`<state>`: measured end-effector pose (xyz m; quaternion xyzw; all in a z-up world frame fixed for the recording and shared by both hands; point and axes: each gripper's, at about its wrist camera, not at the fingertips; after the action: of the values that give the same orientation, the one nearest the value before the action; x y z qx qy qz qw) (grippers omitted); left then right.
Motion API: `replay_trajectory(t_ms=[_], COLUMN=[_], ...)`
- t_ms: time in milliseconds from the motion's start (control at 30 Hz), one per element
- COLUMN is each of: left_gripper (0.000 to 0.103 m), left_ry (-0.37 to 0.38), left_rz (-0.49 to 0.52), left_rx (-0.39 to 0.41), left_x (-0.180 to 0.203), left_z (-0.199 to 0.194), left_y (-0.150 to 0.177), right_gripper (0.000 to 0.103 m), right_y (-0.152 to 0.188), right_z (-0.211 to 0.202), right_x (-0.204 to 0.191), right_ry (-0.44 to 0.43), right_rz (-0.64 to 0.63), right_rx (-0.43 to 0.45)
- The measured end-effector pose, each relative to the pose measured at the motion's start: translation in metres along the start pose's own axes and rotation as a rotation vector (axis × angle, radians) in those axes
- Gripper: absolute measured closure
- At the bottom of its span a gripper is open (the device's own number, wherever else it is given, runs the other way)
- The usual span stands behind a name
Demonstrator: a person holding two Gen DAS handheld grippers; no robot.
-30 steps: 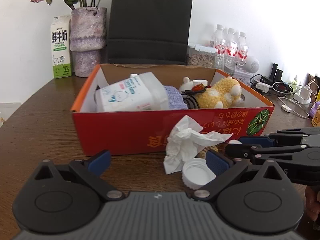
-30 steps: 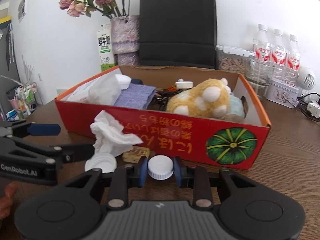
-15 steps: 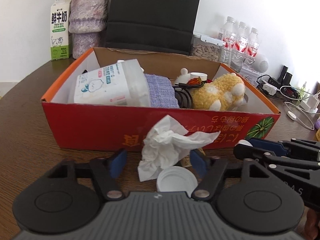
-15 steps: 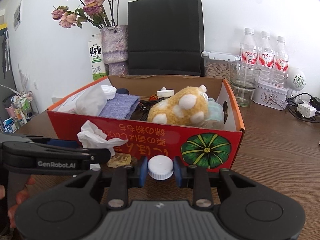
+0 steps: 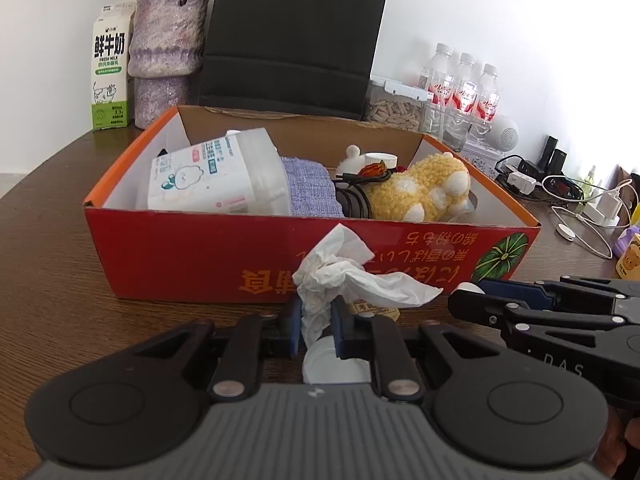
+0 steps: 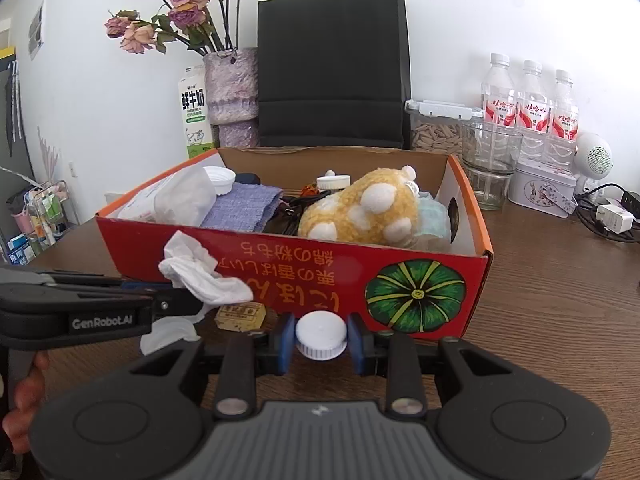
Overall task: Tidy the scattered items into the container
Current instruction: 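Grasp a white cap with the right tool while the left tool grasps the tissue, then carry the tissue and cap into the box and open both tools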
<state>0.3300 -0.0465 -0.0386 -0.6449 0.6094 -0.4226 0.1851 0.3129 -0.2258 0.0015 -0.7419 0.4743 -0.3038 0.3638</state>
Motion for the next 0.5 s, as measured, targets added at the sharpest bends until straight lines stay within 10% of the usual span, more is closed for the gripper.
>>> replay_trajectory(t_ms=[500], left_gripper=[0.087], left_ry=[0.001], left_rz=[0.047], left_rx=[0.227], left_x=[0.002], left_z=[-0.063], left_y=[-0.024], right_gripper=[0.076], right_y=[-0.027], right_z=[-0.032], right_x=[-0.002], right_ry=[0.005], right_rz=[-0.018], right_rx=[0.131])
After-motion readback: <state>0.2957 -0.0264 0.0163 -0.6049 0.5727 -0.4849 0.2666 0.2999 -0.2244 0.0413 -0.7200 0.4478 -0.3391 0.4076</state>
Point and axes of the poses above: each gripper's, at about its wrist camera, not at the fingertips, and z roughly the way its jaws point, x to its right, y to its underside, and after that the axes turned 12 degrees about -z, right-handed
